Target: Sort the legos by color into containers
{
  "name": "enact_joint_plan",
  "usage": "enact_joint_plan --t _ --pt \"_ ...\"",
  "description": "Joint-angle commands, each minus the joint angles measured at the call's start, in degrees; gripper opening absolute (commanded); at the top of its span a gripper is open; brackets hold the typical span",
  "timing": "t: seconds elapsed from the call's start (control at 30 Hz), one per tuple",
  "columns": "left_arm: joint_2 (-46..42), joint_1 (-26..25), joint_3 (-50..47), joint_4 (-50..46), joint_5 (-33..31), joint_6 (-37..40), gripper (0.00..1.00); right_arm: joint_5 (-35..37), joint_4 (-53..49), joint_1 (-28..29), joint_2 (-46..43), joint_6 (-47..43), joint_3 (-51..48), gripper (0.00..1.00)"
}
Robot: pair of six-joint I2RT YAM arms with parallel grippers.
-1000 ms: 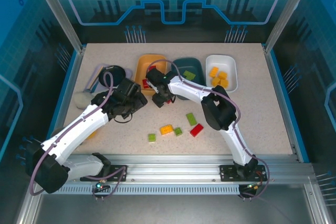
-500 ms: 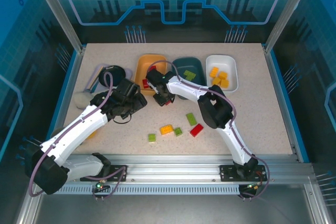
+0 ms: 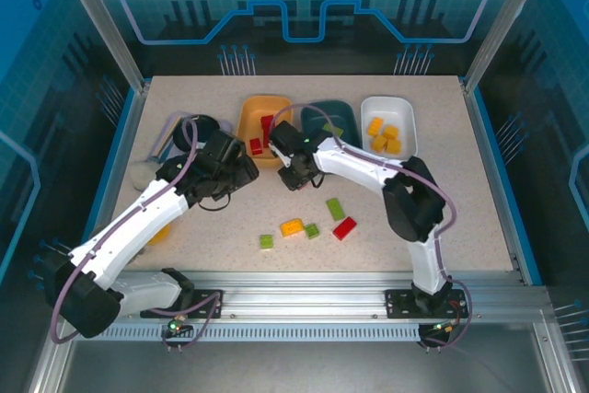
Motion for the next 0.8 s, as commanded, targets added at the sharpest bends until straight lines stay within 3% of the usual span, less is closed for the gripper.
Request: enact_joint_plan --t 0.0,0.2,0.53,0.77 --pt "2.47 -0.10 5.32 -1.37 -3.97 4.36 0.72 -3.44 0.95 0.26 -4.21 4.36 0.98 0.20" --pt "7.48 -0.13 13.47 -3.42 -9.68 6.58 0.72 -8.45 -0.36 -2.22 3.62 9.29 13.75 0.21" --pt "7.32 -0.15 14.31 -4.80 -10.69 6.35 0.73 -5.18 -7.14 -4.45 25.77 18.26 44.17 0.21" --pt "3.80 -0.16 10.25 -4.79 -9.54 4.60 0.73 -1.66 -8.62 -5.43 31.40 27.53 47.51 0.23"
